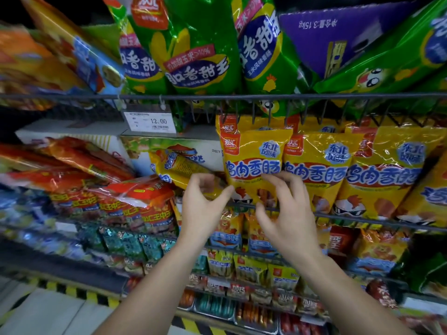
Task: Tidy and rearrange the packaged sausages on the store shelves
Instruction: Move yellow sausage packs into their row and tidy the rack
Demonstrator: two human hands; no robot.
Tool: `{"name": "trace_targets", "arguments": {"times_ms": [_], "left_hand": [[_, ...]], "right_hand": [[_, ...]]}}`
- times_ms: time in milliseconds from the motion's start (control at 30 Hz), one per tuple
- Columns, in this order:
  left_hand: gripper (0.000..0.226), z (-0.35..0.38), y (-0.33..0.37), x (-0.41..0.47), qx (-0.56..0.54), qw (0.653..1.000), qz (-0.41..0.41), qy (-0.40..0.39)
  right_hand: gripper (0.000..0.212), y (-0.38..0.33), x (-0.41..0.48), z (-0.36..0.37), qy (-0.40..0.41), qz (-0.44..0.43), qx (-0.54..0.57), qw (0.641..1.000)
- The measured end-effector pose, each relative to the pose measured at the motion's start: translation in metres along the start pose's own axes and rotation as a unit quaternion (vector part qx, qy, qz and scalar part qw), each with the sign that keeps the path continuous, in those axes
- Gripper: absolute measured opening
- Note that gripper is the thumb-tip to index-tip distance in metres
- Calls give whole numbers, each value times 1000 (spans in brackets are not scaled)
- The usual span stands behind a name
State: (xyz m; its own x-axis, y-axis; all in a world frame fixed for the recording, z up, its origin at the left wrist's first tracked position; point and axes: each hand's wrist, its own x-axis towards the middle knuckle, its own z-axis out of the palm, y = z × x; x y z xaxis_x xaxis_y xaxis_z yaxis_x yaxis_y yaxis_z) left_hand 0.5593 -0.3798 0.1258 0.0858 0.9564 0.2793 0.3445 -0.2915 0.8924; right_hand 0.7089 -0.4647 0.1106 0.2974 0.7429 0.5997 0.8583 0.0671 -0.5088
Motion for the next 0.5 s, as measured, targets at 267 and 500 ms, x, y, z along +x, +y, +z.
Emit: {"name": "trace_targets", "arguments": {"times_ms": [267,500], "left_hand": [[28,-30,-46,-10,-10,998,-29,-46],[17,-80,-107,10,-29,995,-69,-60]], "right_hand": [[51,-36,7,29,-42,-28,15,999],[62,-79,35,85,-91,-32,-57,994]]}}
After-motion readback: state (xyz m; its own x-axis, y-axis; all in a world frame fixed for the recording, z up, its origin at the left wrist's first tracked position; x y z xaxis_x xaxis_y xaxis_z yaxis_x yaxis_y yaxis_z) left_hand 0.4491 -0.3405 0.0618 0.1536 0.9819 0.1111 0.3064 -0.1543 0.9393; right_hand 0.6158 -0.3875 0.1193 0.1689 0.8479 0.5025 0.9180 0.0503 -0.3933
